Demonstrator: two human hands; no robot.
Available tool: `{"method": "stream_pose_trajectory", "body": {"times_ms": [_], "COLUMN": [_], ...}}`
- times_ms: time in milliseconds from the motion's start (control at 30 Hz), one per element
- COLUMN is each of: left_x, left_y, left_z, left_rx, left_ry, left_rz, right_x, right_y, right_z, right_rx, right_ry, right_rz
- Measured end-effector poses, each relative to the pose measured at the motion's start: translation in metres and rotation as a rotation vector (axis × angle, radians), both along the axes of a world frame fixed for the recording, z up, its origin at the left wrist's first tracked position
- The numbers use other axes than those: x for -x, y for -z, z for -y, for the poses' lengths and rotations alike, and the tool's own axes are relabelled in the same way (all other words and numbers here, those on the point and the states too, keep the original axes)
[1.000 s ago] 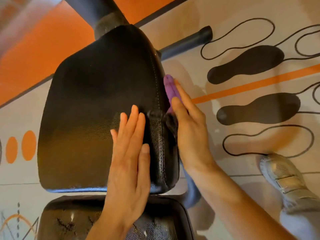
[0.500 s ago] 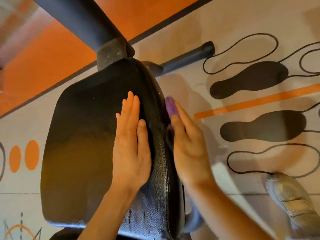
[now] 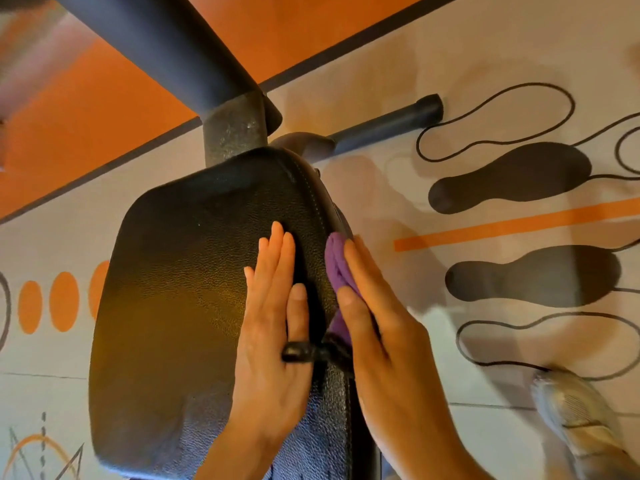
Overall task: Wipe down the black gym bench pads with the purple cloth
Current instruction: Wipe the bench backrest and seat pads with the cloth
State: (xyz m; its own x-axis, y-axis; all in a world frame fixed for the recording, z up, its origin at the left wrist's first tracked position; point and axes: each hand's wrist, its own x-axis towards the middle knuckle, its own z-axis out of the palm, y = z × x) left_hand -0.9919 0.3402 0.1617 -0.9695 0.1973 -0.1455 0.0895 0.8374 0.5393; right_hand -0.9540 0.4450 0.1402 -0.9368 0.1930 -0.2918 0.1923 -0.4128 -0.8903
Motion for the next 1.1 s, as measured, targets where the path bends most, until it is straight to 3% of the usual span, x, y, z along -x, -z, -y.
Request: {"method": "stream_pose_trajectory", "body": {"times_ms": [100, 200, 333, 400, 567, 633, 833, 967, 1033, 1100], "left_x": [0.026, 0.064, 0.083, 0.083, 0.082, 0.082, 0.083, 0.082, 0.083, 0.083], "left_y": [-0.003, 0.005, 0.020, 0.022, 0.022, 0.022, 0.023, 0.021, 0.021, 0.020], "left_z": [0.001, 0.000, -0.004, -0.004, -0.004, -0.004, -0.005, -0.007, -0.008, -0.008], "left_rx": [-0.005, 0.056, 0.101, 0.099, 0.075, 0.078, 0.047, 0.038, 0.052, 0.061], "left_ry": [-0.049, -0.106, -0.111, -0.130, -0.103, -0.127, -0.145, -0.126, -0.141, -0.138], "left_rz": [-0.023, -0.070, -0.102, -0.117, -0.131, -0.130, -0.151, -0.121, -0.125, -0.125], "right_x": [0.042, 0.113, 0.073, 0.048, 0.149, 0.165, 0.062, 0.144, 0.175, 0.150], "right_y": [0.014, 0.034, 0.022, 0.005, 0.036, 0.047, 0.008, 0.030, 0.038, 0.038], "right_z": [-0.005, -0.013, -0.010, -0.009, -0.017, -0.022, -0.015, -0.014, -0.016, -0.022], "right_rx": [-0.017, 0.093, 0.079, -0.048, -0.022, 0.128, 0.038, -0.180, -0.138, -0.005], "right_ry": [-0.022, -0.080, -0.104, -0.101, -0.177, -0.234, -0.129, -0.199, -0.261, -0.267], "right_rz": [-0.026, 0.147, 0.027, -0.035, 0.075, 0.099, -0.019, 0.006, 0.049, 0.048]}}
